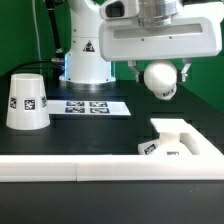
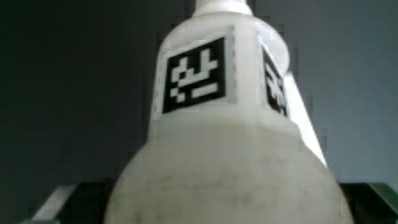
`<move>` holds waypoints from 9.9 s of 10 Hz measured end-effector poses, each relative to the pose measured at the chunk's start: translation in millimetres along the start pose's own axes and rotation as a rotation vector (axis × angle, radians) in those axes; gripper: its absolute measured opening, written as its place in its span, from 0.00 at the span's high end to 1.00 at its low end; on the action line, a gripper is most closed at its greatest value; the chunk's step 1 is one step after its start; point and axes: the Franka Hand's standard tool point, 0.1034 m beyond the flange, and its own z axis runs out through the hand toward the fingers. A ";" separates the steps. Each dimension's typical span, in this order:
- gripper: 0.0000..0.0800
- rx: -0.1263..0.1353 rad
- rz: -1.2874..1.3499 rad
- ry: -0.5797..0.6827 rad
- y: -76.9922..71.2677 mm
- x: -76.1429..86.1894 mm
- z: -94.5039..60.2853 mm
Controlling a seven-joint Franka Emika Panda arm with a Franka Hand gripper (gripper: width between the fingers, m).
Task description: Assemble lamp
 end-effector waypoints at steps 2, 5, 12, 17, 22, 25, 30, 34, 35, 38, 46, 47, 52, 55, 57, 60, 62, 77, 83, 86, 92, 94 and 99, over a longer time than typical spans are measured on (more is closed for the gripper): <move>0.28 0.019 -0.011 0.111 -13.6 5.4 -7.1; 0.28 0.052 -0.030 0.282 -21.1 1.1 -1.3; 0.28 0.084 -0.304 0.719 -29.2 19.6 -21.7; 0.28 -0.026 -0.538 0.748 -19.1 38.4 -42.6; 0.28 -0.043 -0.572 0.746 -18.1 42.3 -42.2; 0.28 -0.052 -0.607 0.766 -27.1 65.4 -52.9; 0.28 -0.048 -0.611 0.758 -36.0 70.5 -40.3; 0.28 -0.051 -0.613 0.780 -34.9 71.2 -37.8; 0.28 -0.050 -0.614 0.795 -35.2 72.0 -37.6; 0.28 -0.050 -0.613 0.808 -36.2 75.4 -37.2; 0.28 -0.055 -0.622 0.784 -32.5 64.1 -18.8; 0.28 -0.055 -0.623 0.787 -32.1 62.9 -18.3; 0.28 -0.055 -0.628 0.808 -29.9 53.0 -15.2; 0.20 -0.057 -0.628 0.751 -29.4 52.6 -11.2; 0.13 -0.058 -0.628 0.746 -29.1 52.3 -10.3; 0.13 -0.058 -0.627 0.746 -29.0 52.2 -10.4; 0.13 -0.056 -0.626 0.716 -28.9 51.1 -27.8; 0.13 -0.077 -0.605 0.146 -25.5 56.1 -18.5; 0.28 -0.075 -0.591 0.150 -24.4 57.7 -18.8; 0.28 -0.048 -0.260 0.158 -25.7 56.4 -18.1; 0.28 0.006 0.320 0.178 -27.5 56.0 -16.7; 0.28 0.035 0.494 0.153 -27.9 56.3 -16.2; 0.28 0.102 0.747 0.119 -25.4 62.3 -17.0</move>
Offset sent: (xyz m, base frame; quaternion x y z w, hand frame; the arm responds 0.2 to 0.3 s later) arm 0.0000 0.0000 0.0000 0.0000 0.1938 0.0000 0.9810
